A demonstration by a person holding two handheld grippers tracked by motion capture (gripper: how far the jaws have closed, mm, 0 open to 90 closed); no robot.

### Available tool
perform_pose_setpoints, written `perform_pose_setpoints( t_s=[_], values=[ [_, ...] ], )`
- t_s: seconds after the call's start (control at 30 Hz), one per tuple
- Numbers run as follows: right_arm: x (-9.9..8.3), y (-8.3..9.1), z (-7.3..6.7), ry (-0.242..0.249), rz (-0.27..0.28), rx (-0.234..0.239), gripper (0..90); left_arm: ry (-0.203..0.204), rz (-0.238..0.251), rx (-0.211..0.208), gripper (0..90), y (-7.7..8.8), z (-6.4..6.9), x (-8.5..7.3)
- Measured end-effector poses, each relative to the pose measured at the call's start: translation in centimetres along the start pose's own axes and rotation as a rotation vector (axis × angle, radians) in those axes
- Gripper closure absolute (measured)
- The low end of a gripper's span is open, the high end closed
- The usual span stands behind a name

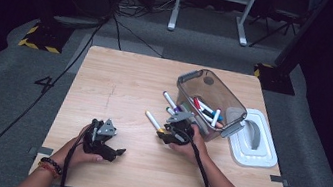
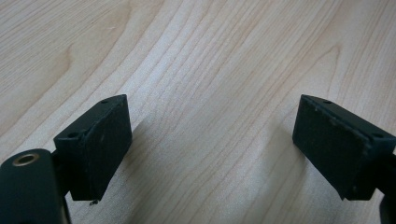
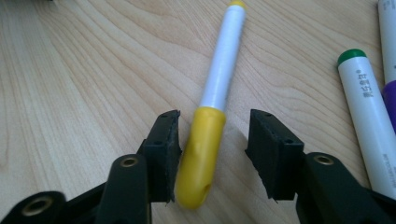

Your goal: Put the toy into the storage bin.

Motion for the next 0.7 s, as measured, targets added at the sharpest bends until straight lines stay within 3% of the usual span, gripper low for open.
perform_pose_setpoints(
  t_s=[0.17,0.43,0.7],
  values=[
    [0.41,-0.31,-0.48,0.003,0.015,0.005,58.6,-0.001,-0.001,0.0,12.2,0.01,-0.01,-0.01],
    [0.43,-0.28,-0.65,0.011,0.028,0.022,73.8,-0.001,-0.001,0.001,12.3,0.01,0.0,-0.01],
    [0.22,0.18,-0.89,0.056,0.015,0.062,74.6,0.002,0.002,0.003,12.3,0.01,0.01,0.0]
  ],
)
Point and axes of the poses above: each handheld gripper's, and its own axes: y roughly backward along the jaws, x roughly out of its top, z roughly to its right, the point moved 7 cm from there along -y, roughly forward along the jaws, and after that the axes turned 14 degrees about -x, right-handed, at the moved point
